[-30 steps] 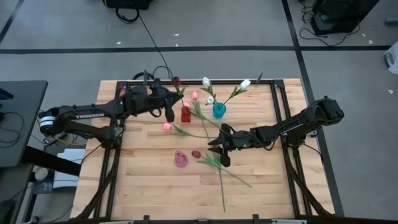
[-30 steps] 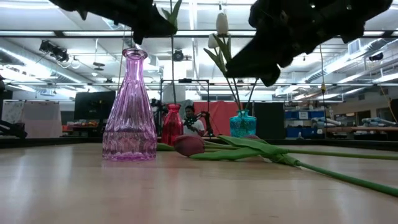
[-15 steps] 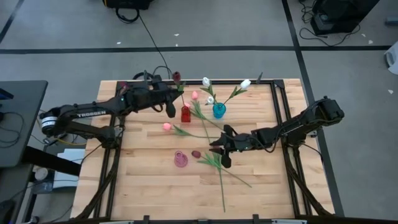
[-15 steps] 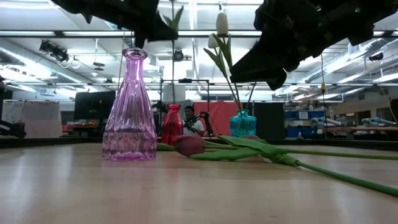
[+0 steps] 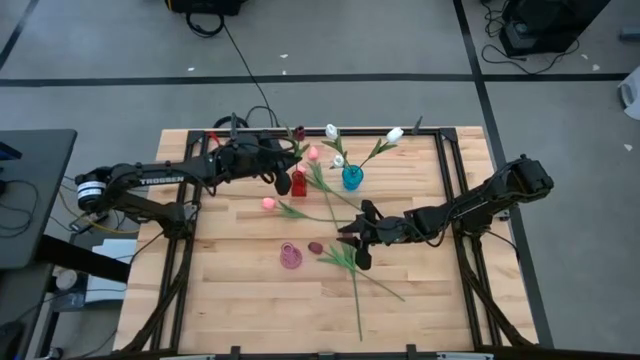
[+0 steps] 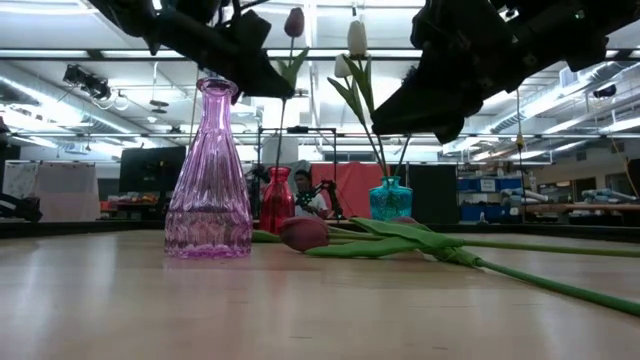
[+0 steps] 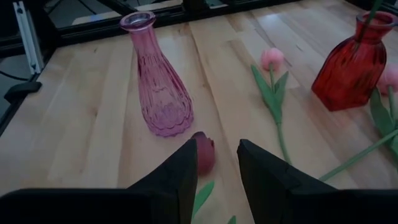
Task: Sort flowers into vase by color
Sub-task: Put the middle red flower into the red vase, then put the left red flower into the red vase
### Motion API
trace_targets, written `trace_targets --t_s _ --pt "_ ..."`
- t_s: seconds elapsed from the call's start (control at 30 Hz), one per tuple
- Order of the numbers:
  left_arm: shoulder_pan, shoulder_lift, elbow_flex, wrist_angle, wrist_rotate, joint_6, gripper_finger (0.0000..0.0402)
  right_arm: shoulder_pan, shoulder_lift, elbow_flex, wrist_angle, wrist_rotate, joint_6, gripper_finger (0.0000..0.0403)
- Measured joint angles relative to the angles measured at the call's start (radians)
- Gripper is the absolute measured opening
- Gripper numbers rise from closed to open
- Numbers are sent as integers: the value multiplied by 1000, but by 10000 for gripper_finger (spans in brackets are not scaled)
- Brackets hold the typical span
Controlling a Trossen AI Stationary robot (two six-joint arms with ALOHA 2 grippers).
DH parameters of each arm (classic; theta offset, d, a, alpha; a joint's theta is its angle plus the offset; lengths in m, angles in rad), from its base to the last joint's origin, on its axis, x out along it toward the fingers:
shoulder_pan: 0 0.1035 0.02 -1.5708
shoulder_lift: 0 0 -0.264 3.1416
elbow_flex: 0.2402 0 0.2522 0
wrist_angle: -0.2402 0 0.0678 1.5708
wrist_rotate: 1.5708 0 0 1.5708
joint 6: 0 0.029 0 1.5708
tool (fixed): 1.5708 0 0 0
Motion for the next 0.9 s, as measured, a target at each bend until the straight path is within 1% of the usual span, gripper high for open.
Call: trace_targets --t_s 0.1,0.17,0.27,0.4,0.5,0.57,0.63,0.73,0.83,0.9 --pt "0 -1 0 -19 0 -26 50 0 0 0 0 1 6 128" --pt "-5 -1 0 -45 0 -33 66 0 0 0 1 14 6 128" --pt "-21 -1 0 -86 -4 -29 105 0 0 0 0 19 6 128" --pt "-27 -25 0 -167 -28 -28 169 -12 0 0 -4 26 35 128" --pt "-30 -68 0 -220 -39 -28 207 -22 4 0 -25 82 77 128" --pt "-44 -101 -16 -232 -40 -27 224 -24 11 0 -35 113 89 128" --pt "-64 -135 -49 -218 -56 -26 233 -24 11 0 -34 128 89 128" --pt "-83 -191 -117 -205 -99 -26 236 -26 11 0 -34 153 89 128" --pt "-100 -251 -175 -175 -104 -36 237 -33 11 5 -31 162 88 127" --pt "-117 -293 -207 -166 -103 -55 237 -35 11 5 -37 191 93 127"
